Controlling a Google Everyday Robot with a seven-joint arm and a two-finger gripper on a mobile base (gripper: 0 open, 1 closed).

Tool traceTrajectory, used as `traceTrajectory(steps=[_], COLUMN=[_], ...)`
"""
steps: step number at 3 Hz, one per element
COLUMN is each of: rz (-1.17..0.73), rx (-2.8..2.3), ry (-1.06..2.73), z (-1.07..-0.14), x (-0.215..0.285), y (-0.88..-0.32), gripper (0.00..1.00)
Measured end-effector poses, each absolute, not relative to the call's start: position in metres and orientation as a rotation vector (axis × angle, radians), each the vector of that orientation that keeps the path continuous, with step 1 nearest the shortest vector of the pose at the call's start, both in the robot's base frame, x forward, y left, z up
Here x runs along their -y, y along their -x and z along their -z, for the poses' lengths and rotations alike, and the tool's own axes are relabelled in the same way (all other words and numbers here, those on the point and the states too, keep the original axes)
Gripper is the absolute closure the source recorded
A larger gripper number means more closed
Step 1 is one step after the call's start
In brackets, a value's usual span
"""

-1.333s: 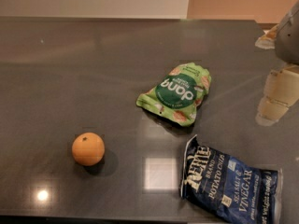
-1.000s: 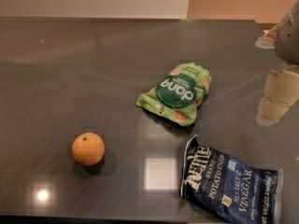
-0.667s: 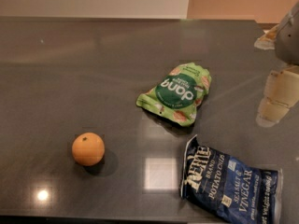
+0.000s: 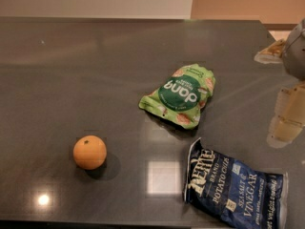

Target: Pick blue chip bag

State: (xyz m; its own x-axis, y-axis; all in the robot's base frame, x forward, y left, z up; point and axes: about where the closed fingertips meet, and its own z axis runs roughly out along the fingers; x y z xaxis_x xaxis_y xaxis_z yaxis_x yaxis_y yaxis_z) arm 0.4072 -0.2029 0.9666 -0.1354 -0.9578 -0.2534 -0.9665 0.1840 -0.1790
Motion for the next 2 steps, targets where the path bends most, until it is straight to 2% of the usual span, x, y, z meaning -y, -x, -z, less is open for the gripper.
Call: traceTrajectory(steps=[2], rz=[-0.125], rx=[-2.122], ry=[1.902], z=[-0.934], x=[0.197], y=[-0.363], gripper=[0.00])
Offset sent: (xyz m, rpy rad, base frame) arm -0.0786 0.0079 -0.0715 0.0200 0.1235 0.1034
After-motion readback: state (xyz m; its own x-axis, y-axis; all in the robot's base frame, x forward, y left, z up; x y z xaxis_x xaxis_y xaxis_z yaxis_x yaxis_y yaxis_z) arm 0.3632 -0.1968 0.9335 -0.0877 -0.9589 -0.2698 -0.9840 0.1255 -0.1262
